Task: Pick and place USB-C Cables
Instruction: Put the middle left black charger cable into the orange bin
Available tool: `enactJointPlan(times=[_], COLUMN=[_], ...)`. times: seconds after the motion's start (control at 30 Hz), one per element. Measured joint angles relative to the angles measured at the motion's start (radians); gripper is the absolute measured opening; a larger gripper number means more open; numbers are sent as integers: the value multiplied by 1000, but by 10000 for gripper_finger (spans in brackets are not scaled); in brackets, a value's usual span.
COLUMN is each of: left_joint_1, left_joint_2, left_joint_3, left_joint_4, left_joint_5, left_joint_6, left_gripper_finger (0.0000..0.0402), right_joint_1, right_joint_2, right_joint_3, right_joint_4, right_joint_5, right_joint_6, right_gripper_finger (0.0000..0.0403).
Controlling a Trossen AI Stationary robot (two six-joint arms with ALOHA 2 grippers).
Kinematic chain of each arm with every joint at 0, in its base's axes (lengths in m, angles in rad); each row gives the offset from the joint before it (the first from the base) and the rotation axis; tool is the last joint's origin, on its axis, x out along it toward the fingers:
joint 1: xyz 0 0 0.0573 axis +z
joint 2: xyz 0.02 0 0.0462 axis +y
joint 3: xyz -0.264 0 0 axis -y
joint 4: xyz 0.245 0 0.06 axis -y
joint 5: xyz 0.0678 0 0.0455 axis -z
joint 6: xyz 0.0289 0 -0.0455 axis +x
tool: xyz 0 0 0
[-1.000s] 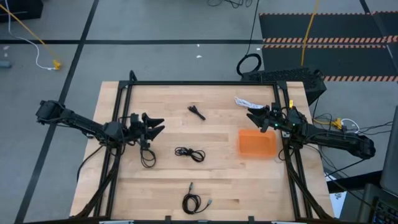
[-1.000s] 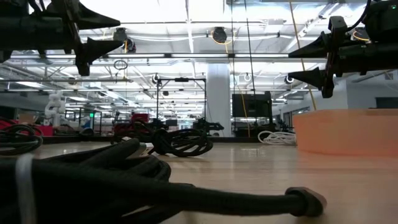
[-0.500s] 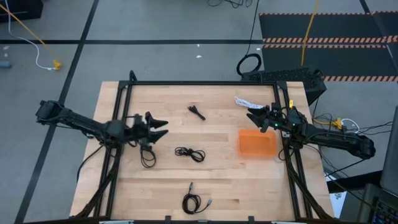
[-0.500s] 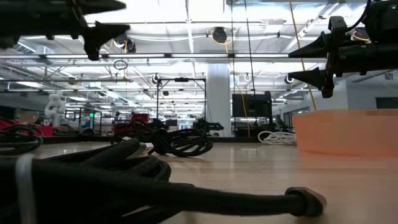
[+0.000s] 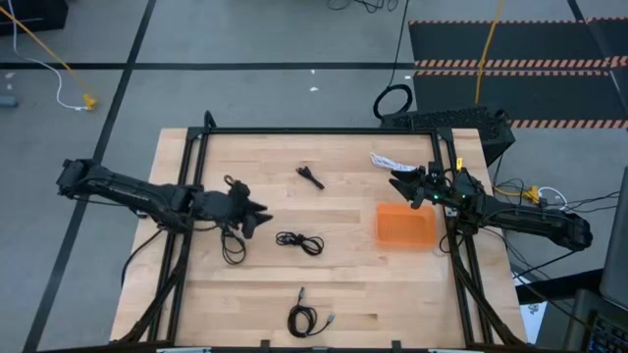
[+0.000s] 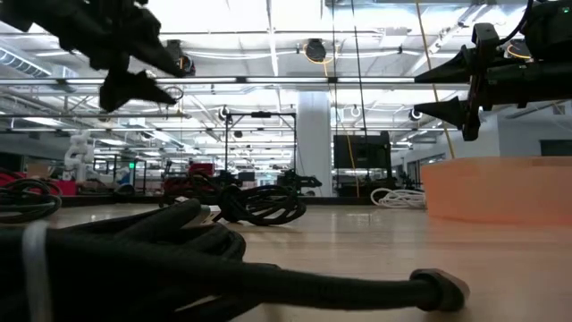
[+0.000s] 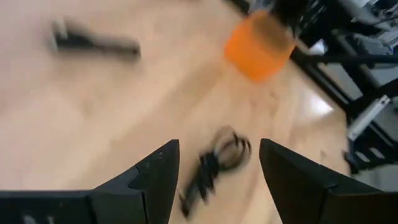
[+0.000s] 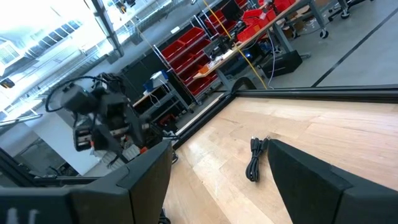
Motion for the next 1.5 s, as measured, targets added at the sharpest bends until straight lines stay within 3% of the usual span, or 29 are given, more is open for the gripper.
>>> enactJointPlan(times=[0.2,0.43,0.7,1.1,1.3,1.5], left_joint_1=[-78,-186,-284,-280,-282,-286], left_joint_2=[144,237,253,474,514,519], left_joint_3=[-6,27,110,101,104,101], left_joint_4=[-14,-188,-448,-441,-425,-427], left_joint_5=[207,244,133,70,20,-44], left_joint_6=[-220,-405,-546,-607,-597,-513], left_gripper_finger=[223,223,223,223,222,171], right_joint_1=[0,0,0,0,0,0], right_joint_2=[0,0,0,0,0,0], right_joint_3=[0,0,0,0,0,0], right_joint_4=[0,0,0,-1,-1,0], right_joint_5=[0,0,0,0,0,0], right_joint_6=[0,0,0,0,0,0], right_gripper_finger=[256,256,256,256,256,256])
